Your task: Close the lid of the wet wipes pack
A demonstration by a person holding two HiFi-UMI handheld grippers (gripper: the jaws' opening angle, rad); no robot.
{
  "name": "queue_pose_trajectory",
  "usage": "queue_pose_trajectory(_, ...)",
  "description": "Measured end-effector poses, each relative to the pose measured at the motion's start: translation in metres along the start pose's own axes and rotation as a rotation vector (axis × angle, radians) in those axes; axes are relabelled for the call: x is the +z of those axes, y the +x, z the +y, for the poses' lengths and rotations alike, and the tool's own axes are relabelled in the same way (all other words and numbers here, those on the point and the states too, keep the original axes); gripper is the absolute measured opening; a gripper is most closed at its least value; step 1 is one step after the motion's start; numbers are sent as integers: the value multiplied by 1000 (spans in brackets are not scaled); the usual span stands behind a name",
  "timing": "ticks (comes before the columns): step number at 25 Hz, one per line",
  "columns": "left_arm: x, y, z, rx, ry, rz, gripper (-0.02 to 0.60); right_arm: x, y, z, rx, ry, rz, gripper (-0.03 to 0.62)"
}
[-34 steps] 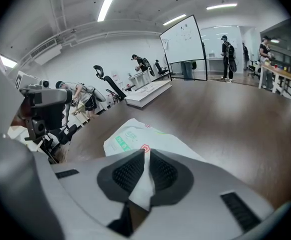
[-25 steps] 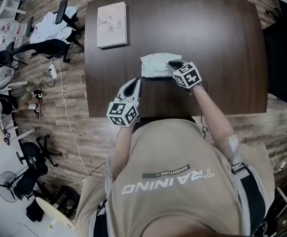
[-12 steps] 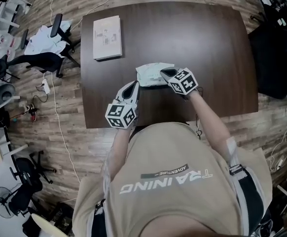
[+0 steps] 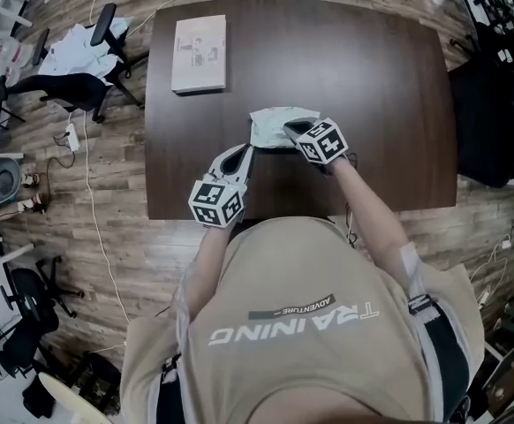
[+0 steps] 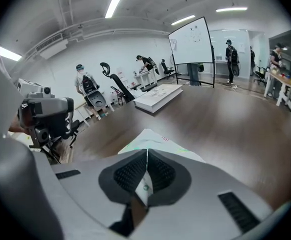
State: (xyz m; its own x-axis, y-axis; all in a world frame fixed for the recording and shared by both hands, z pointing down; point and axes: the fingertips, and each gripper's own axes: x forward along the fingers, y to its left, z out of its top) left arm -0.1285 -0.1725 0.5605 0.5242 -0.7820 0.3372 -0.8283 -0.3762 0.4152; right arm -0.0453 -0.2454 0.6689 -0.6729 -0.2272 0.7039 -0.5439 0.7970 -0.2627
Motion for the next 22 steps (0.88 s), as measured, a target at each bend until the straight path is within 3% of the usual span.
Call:
queue_pose_trajectory(9,-4,3,7,-40,-4,23,11,-15,12,2,-13,-17,89,15)
queue_pose_trajectory(22,-10,25,15,-70,-27,42,11,-21,16,0,-15,17,85,15)
